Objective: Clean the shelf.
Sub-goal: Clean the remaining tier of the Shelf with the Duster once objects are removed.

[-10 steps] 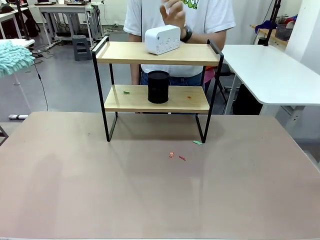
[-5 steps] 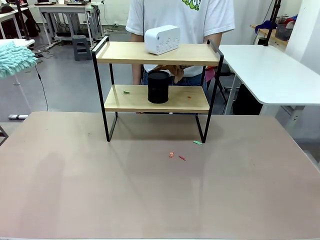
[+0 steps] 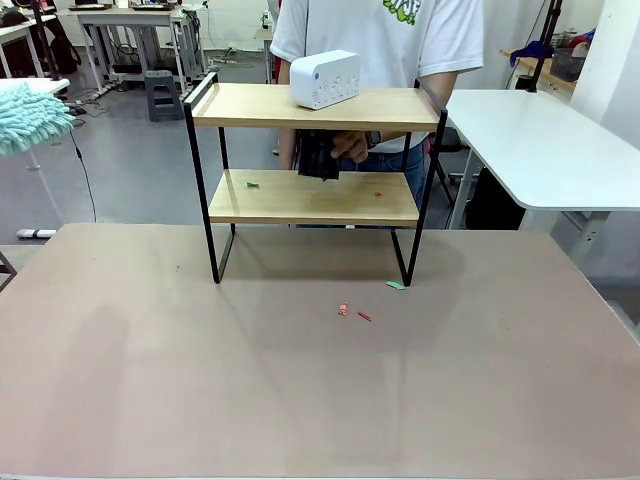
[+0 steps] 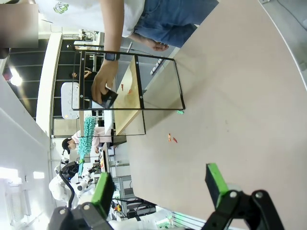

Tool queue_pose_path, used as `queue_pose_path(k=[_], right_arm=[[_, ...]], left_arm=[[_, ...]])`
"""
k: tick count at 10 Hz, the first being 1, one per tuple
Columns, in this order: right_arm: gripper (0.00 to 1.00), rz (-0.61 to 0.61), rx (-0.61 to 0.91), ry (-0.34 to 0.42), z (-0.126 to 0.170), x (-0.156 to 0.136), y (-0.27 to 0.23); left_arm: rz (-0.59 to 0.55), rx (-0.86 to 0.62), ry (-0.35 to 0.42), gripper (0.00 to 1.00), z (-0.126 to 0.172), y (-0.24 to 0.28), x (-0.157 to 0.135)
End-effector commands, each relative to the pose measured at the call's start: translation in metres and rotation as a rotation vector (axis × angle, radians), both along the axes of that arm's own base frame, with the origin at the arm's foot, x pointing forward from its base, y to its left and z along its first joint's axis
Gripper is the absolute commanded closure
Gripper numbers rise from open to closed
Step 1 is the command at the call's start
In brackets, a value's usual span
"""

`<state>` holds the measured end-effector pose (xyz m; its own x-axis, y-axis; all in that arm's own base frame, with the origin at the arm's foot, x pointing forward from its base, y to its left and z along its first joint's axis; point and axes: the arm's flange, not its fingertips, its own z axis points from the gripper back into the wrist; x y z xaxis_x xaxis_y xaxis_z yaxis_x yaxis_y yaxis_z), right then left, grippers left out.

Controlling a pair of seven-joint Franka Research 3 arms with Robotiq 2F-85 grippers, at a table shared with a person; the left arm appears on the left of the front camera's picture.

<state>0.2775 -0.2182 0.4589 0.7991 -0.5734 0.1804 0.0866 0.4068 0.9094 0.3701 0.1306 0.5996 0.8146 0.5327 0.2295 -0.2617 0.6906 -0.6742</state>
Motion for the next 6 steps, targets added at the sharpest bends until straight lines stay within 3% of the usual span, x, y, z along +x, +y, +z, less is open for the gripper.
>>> queue_pose_path(k=[1, 3, 4, 6], right_arm=[[0.00, 0.001, 0.001, -0.036, 0.001, 0.002, 0.000], [0.00, 0.001, 0.001, -0.036, 0.001, 0.002, 0.000], [0.00, 0.001, 0.001, -0.036, 0.001, 0.002, 0.000], [0.00, 0.001, 0.001, -0.036, 0.001, 0.002, 0.000]], left_arm=[[0.000, 0.000, 0.000, 0.88, 0.000, 0.000, 0.000], [-0.254, -0.016, -0.034, 0.88, -0.001, -0.006, -0.098], [-0.327, 0.004, -0.045, 0.88, -0.008, -0.006, -0.140], [-0.558, -0.033, -0.049, 0.88, -0.017, -0.004, -0.198]])
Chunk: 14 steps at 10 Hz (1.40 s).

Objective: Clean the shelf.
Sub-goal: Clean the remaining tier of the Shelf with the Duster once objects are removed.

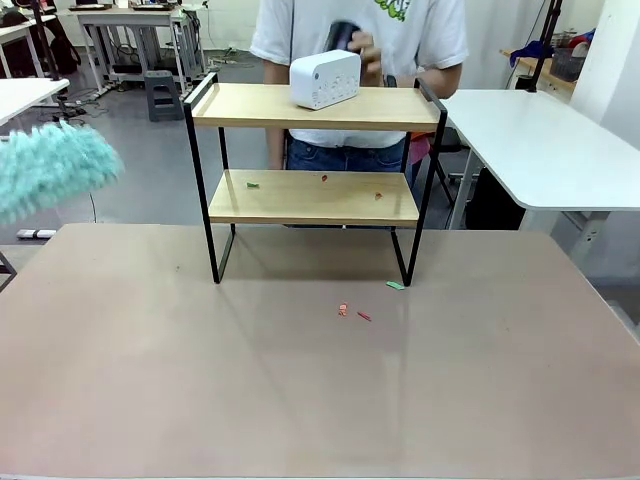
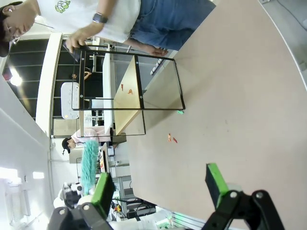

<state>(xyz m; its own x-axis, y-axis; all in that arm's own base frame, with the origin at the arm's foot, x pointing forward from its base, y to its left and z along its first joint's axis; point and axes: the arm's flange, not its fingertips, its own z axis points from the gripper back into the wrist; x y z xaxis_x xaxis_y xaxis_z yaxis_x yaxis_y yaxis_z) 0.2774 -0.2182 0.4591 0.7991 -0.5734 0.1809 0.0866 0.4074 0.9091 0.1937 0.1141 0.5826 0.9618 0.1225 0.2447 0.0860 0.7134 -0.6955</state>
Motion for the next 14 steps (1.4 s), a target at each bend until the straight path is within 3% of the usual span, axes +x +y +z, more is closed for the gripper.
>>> queue_pose_path(k=[1, 2, 4, 8, 9, 12, 14], right_arm=[[0.00, 0.001, 0.002, -0.036, 0.001, 0.002, 0.000], [0.00, 0.001, 0.002, -0.036, 0.001, 0.002, 0.000], [0.00, 0.001, 0.002, -0.036, 0.001, 0.002, 0.000], [0.00, 0.001, 0.002, -0.036, 0.001, 0.002, 0.000], [0.00, 0.001, 0.002, -0.036, 0.001, 0.002, 0.000], [0.00, 0.001, 0.002, -0.036, 0.001, 0.002, 0.000], [0.00, 0.001, 0.002, -0.036, 0.001, 0.002, 0.000]], left_arm=[[-0.292, -0.004, -0.007, 0.88, -0.005, 0.005, -0.036], [-0.370, 0.000, 0.004, 0.88, -0.008, -0.012, -0.029], [-0.421, -0.020, 0.049, 0.88, -0.019, -0.060, -0.002], [-0.127, -0.029, -0.074, 0.88, -0.038, -0.181, 0.039], [-0.312, 0.006, -0.006, 0.88, -0.026, -0.126, 0.030], [-0.312, 0.006, -0.006, 0.88, -0.026, -0.126, 0.030], [-0.210, -0.003, 0.002, 0.88, -0.031, -0.153, 0.048]])
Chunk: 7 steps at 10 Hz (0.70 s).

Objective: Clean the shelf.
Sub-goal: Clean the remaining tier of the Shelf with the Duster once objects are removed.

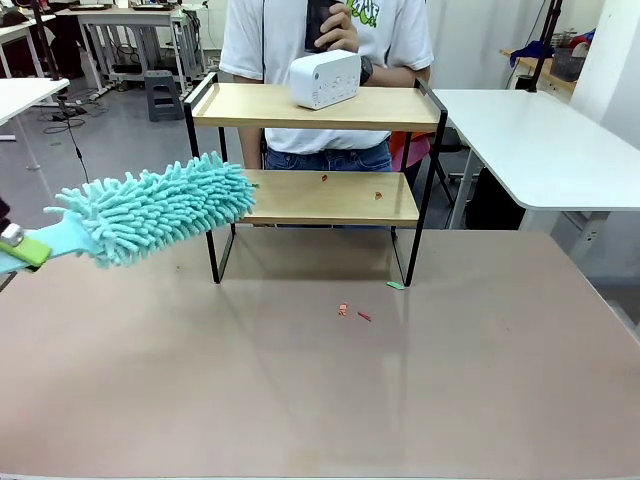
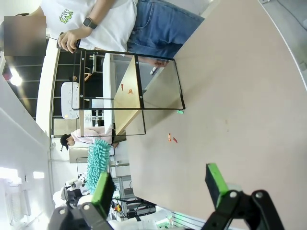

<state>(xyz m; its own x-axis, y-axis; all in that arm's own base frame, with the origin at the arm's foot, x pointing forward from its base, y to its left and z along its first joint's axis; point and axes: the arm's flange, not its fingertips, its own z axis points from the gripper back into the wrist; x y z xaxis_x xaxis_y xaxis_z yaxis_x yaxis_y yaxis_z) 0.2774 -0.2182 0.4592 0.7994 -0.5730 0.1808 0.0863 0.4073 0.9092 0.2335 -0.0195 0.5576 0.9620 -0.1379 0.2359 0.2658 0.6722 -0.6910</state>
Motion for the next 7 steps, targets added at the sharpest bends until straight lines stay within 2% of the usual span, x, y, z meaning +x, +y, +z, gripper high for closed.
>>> queue_pose_path(k=[1, 3, 7], right_arm=[[0.00, 0.000, 0.002, -0.036, 0.001, 0.002, 0.000], [0.00, 0.000, 0.002, -0.036, 0.001, 0.002, 0.000], [0.00, 0.000, 0.002, -0.036, 0.001, 0.002, 0.000]], left_arm=[[0.118, 0.011, -0.020, 0.88, -0.013, -0.035, 0.016], [0.170, 0.037, -0.062, 0.88, -0.019, -0.066, 0.030], [0.317, 0.140, -0.204, 0.88, -0.042, -0.120, 0.064]])
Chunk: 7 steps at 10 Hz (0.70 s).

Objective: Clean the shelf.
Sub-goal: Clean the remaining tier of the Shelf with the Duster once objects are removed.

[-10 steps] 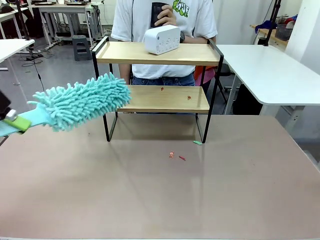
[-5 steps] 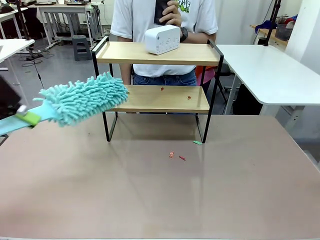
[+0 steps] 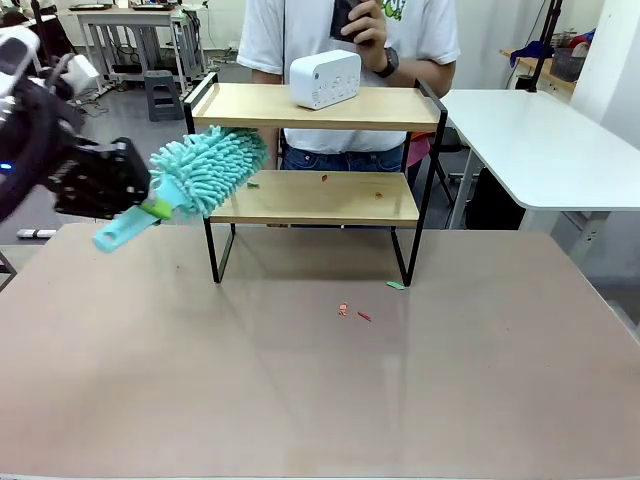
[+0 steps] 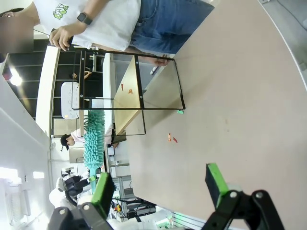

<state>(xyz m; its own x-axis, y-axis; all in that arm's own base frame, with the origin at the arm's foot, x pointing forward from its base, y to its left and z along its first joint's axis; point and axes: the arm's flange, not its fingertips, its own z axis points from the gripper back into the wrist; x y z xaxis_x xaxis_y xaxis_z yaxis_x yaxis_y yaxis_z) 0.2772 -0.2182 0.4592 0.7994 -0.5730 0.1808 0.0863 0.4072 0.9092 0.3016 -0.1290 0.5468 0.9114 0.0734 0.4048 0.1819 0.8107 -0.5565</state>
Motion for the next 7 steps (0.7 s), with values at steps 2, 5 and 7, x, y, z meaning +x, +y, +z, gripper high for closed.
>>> queue_pose_path(k=[2, 5, 7], right_arm=[[0.00, 0.000, 0.002, -0.036, 0.001, 0.002, 0.000], [0.00, 0.000, 0.002, -0.036, 0.001, 0.002, 0.000], [0.00, 0.000, 0.002, -0.036, 0.001, 0.002, 0.000]], left_arm=[[0.115, 0.088, -0.060, 0.88, -0.045, -0.035, 0.016], [0.226, 0.142, -0.086, 0.88, -0.057, -0.051, 0.045], [0.217, 0.174, -0.048, 0.88, -0.065, -0.058, 0.059]])
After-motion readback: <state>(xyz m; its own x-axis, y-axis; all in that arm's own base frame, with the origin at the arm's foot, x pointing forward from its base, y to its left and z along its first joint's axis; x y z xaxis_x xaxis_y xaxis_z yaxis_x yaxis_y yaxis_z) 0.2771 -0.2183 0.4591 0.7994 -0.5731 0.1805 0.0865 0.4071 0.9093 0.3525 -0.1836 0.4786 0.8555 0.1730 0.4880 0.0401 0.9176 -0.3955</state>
